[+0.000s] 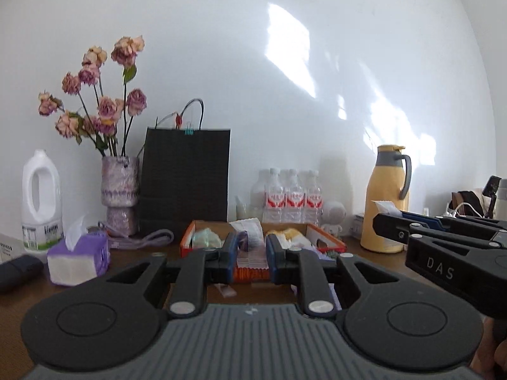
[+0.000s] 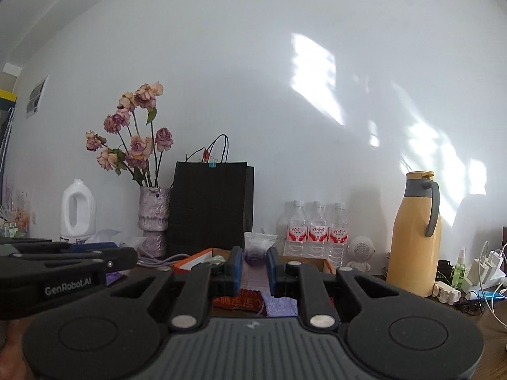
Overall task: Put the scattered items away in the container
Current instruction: 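Carry both clear wrapper pieces over the box and open both tools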
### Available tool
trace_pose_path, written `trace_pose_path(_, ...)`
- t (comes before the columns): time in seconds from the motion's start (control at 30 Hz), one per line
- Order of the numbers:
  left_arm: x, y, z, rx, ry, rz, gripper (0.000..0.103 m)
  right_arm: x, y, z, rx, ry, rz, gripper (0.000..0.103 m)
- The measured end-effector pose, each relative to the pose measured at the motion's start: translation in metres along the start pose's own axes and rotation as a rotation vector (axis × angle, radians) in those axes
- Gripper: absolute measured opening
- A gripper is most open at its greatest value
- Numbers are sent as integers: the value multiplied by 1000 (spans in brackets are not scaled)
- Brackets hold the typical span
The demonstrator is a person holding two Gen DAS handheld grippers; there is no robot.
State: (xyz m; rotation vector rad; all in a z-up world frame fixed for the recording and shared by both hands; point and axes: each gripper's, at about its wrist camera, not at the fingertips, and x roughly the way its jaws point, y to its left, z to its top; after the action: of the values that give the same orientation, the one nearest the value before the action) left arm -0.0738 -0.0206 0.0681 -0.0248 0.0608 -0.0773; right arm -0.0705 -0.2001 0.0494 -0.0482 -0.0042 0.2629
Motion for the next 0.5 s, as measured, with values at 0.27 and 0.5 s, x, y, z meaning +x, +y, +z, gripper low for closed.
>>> trace_pose_path(0.27,118,22,67,-70,8,-77,20,94,-25,63,42,-73,-3,15)
trace_pose_path(0.5,311,38,114,-111,532,-176,20,282,-74,135,180,314,82,15)
